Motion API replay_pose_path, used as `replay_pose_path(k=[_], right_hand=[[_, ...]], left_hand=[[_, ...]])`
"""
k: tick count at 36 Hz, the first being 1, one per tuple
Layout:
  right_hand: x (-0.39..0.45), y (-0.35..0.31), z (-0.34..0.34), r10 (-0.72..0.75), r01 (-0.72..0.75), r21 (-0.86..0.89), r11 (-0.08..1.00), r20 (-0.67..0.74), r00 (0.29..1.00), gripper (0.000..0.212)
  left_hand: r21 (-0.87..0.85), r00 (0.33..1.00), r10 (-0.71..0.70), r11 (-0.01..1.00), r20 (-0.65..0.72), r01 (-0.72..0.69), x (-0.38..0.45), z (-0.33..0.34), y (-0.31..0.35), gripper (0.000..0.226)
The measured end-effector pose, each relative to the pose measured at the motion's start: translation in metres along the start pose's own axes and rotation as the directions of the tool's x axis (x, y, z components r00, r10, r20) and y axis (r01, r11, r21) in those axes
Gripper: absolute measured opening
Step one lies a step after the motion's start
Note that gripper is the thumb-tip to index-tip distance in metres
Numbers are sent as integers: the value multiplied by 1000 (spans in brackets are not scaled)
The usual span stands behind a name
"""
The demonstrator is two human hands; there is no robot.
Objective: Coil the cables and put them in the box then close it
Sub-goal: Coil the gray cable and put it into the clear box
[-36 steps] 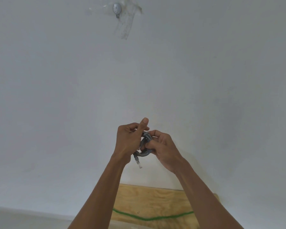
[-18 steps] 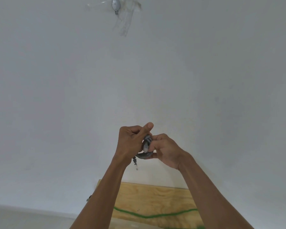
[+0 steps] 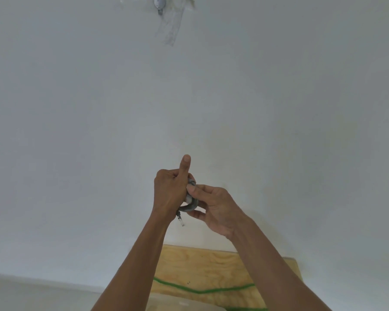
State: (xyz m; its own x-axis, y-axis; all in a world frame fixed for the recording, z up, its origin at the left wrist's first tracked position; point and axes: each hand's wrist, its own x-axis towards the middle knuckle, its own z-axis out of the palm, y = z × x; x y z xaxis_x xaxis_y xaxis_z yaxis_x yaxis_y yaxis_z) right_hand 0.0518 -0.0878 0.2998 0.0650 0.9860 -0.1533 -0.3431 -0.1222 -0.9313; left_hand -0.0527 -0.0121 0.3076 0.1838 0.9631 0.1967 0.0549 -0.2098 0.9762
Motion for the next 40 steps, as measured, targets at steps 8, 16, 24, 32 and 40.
replay_pose_path(k=[8, 16, 24, 32, 40], right_hand=[[0, -1, 6, -35, 3, -304, 953, -98, 995, 5], [2, 20, 19, -287, 15, -793, 608, -202, 936, 16], [5, 40, 32, -251, 3, -944, 331, -85, 964, 22], [12, 59, 20, -181, 157, -967, 201, 121, 976, 16], [15, 101, 32, -409, 269, -936, 226, 159, 898, 39]], left_hand=[[44, 998, -60, 997, 33, 58, 3, -3, -13, 71], [108, 983, -122, 984, -140, 138, 0, -3, -37, 73], [182, 974, -182, 962, -133, 204, 0, -11, -59, 69], [214, 979, -186, 956, -84, 200, 1, -37, -71, 63], [41, 930, -275, 955, -245, 293, -6, -48, -93, 58]])
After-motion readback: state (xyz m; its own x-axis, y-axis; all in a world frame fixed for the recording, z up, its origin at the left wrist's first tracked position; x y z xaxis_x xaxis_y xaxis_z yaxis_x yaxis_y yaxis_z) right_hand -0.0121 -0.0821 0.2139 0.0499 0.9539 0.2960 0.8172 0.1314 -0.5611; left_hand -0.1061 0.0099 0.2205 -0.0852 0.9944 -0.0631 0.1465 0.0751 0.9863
